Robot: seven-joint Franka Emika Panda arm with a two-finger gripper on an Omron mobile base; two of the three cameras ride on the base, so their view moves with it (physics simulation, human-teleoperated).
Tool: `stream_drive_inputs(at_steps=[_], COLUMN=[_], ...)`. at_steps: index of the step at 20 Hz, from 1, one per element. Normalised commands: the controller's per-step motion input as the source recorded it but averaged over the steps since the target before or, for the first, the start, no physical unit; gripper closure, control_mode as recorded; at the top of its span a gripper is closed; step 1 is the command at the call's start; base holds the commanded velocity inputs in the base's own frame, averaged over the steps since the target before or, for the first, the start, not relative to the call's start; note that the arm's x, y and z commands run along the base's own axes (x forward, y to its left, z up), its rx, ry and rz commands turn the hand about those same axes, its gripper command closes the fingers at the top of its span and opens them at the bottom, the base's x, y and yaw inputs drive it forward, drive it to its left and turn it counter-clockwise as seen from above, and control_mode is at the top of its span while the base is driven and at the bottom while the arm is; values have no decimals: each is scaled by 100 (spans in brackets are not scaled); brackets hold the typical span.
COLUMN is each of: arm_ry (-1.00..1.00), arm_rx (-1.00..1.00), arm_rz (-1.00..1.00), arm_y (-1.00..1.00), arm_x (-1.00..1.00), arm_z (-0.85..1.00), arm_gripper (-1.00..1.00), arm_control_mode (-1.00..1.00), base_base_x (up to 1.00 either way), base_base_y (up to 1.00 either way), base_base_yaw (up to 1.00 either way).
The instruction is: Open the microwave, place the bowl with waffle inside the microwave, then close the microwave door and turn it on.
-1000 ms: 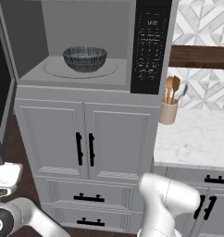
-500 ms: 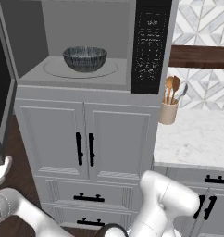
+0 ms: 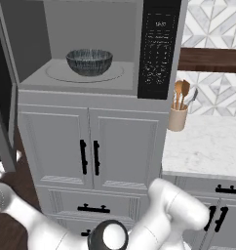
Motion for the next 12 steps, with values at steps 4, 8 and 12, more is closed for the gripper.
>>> stream_drive_inputs(at_steps=[4,8,12], arm_ry=[11,21,31], arm_rx=[53,58,53], arm_rz=[-1,-1,0], arm_y=[-100,-100,-100], arm_x=[68,91,100], arm_z=[69,86,79], arm_gripper=[100,100,100], arm_control_mode=[-100,-100,-100], base_base_x=[0,0,0], base_base_y=[0,0,0], base_base_yaw=[0,0,0])
